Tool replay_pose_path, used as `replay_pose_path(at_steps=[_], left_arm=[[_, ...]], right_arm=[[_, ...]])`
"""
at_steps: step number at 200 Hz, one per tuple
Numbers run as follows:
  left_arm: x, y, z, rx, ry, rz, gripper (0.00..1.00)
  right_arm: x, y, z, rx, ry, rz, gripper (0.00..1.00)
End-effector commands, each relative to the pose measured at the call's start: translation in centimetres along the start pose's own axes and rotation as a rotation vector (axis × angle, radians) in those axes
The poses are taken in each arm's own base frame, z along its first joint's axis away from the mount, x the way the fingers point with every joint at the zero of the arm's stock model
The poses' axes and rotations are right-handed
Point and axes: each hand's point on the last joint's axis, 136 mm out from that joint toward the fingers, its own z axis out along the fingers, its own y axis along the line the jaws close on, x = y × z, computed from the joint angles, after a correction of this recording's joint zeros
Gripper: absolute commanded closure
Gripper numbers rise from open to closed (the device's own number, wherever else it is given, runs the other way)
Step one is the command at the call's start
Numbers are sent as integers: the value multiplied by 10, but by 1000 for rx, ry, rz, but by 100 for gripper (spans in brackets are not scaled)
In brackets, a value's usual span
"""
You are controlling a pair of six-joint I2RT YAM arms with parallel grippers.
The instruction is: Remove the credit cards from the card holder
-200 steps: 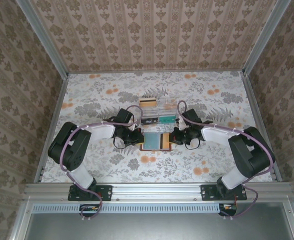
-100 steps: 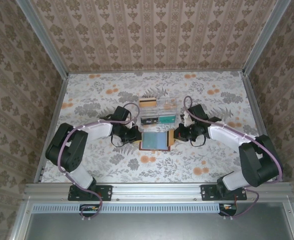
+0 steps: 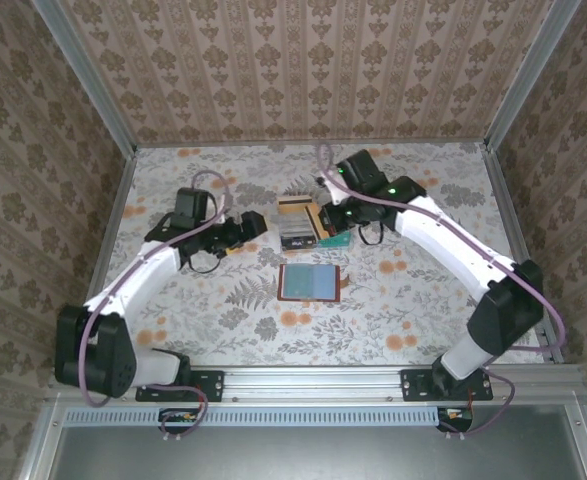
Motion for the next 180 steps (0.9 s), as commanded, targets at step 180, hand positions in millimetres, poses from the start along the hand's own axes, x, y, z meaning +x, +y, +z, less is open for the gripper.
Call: replay_pose_path(at_steps=[180], left_arm=[[11,43,-65,-80,-144,-133,0]], right_arm=[[-63,-7,90,527,142,-1268,100]])
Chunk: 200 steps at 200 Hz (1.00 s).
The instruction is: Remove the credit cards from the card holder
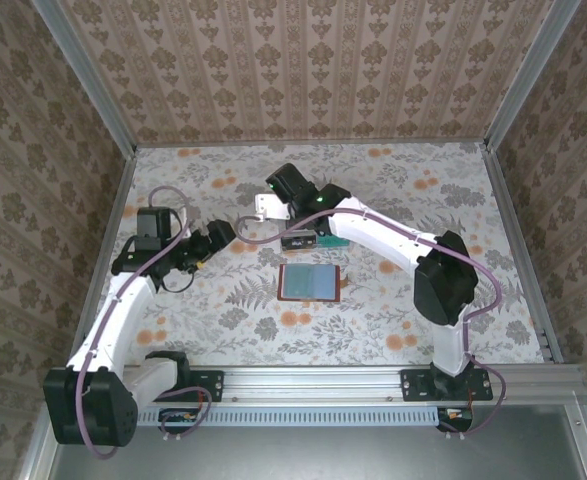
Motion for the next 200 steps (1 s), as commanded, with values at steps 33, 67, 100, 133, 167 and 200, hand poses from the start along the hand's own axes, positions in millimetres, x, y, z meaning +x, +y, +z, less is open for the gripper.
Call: replay_pose_path(at_steps=[33,67,100,133,167,200], left_arm=[[4,5,-6,-14,-7,-16,0],[4,8,-7,-17,-9,-23,0],[4,8,-7,-14,-12,-25,0],[3,8,-7,-12,-12,-27,0],[3,9,-6,-14,-11,-28,0],[3,10,-6,-15,-13,-30,0]], right_arm=[[6,8,16,17,41,-99,100],[12,14,17,-1,50,-94,100],[17,16,23,-9,64,-91,100],[20,14,29,-1,74,-81,100],[23,14,36,-5,85,-78,100],[22,16,42,-8,83,-65,100]])
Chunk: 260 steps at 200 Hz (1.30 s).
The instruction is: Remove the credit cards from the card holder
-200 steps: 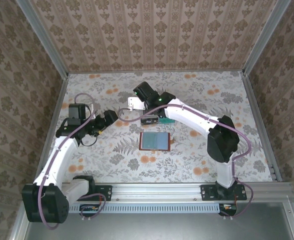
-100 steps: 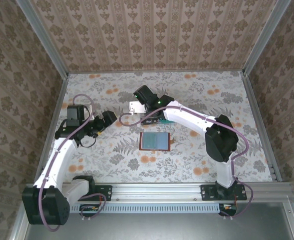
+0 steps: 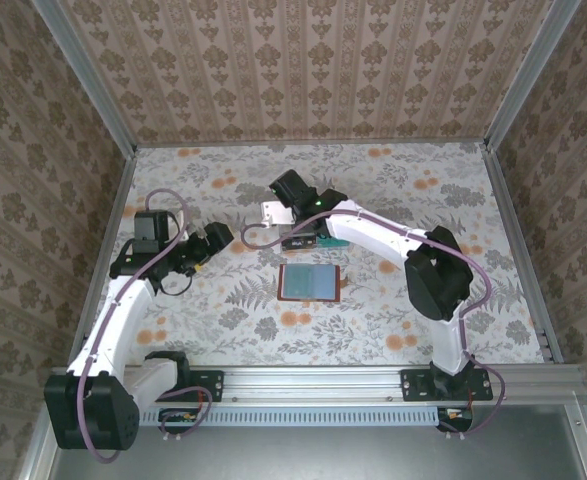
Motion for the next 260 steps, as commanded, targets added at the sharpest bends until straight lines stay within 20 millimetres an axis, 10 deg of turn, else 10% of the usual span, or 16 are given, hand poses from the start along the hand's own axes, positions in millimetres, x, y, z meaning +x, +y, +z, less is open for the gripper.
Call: replay_pose_path(at_steps=[1,104,132,149,260], left_arm=[[0,3,-2,-3,-6,-12,0],[0,5,0,-1,-1,-20,0],[0,5,0,0,-2,-21,0],[0,6,0,-1,-2,-23,0],[0,6,-1,-1,-3,-20,0]], right_arm=[[1,-1,10,10,15,12,100],[-3,-6,21,22,16,50,100],[-3,-14,22,56,25,75,92],[-3,-16,22,68,28,88,69],[4,-43,31,207,91,145,59]])
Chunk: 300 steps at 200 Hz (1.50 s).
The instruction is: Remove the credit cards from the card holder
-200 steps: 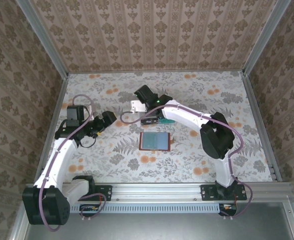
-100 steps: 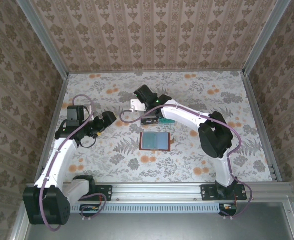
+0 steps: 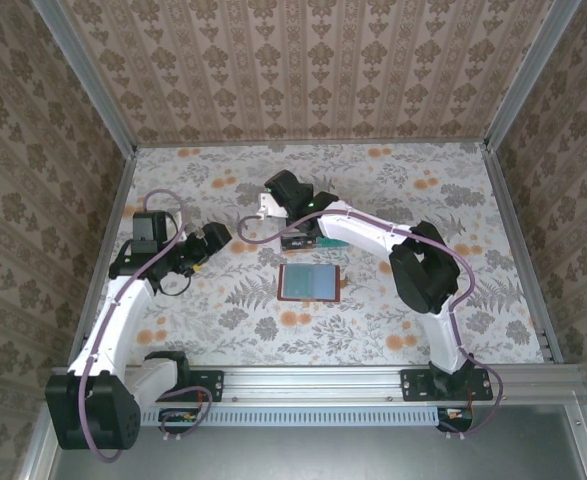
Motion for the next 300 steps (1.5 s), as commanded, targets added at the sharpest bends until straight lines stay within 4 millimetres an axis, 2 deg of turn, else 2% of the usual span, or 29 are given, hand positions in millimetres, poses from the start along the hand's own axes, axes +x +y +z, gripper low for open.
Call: replay_pose_path(at_steps=[1,17,47,69,98,128,153,186,229,232,267,300], left_arm=[[2,1,0,6,5,-7,0],[2,2,0,5,4,-7,0],[2,1,1,9,7,-6,0],[2,1,1,12,8,-4,0],[3,0,0,19,11,-1,0],[4,-4,1,44,19,3,1],[8,-7,6,60,36,1,4],[17,-11,17,61,74,10,7],[35,-22,44,63,153,27,16],[38,-23,47,62,163,31,17],[59,-30,74,44,248,53,27],[77,-32,95,29,325,76,36]], right_arm=[[2,-21,5,74,31,48,59],[3,-25,5,91,35,59,59],[2,-22,5,77,32,60,58],[3,-21,5,65,28,81,55],[2,-28,-2,77,16,115,54],[2,-41,-20,90,-10,183,54],[5,-51,-45,77,-45,307,55],[16,-47,-73,43,-66,453,55],[37,-4,-103,-122,-74,706,60],[41,5,-106,-154,-64,733,61],[61,60,-120,-319,-8,969,68],[69,110,-124,-472,74,1140,74]])
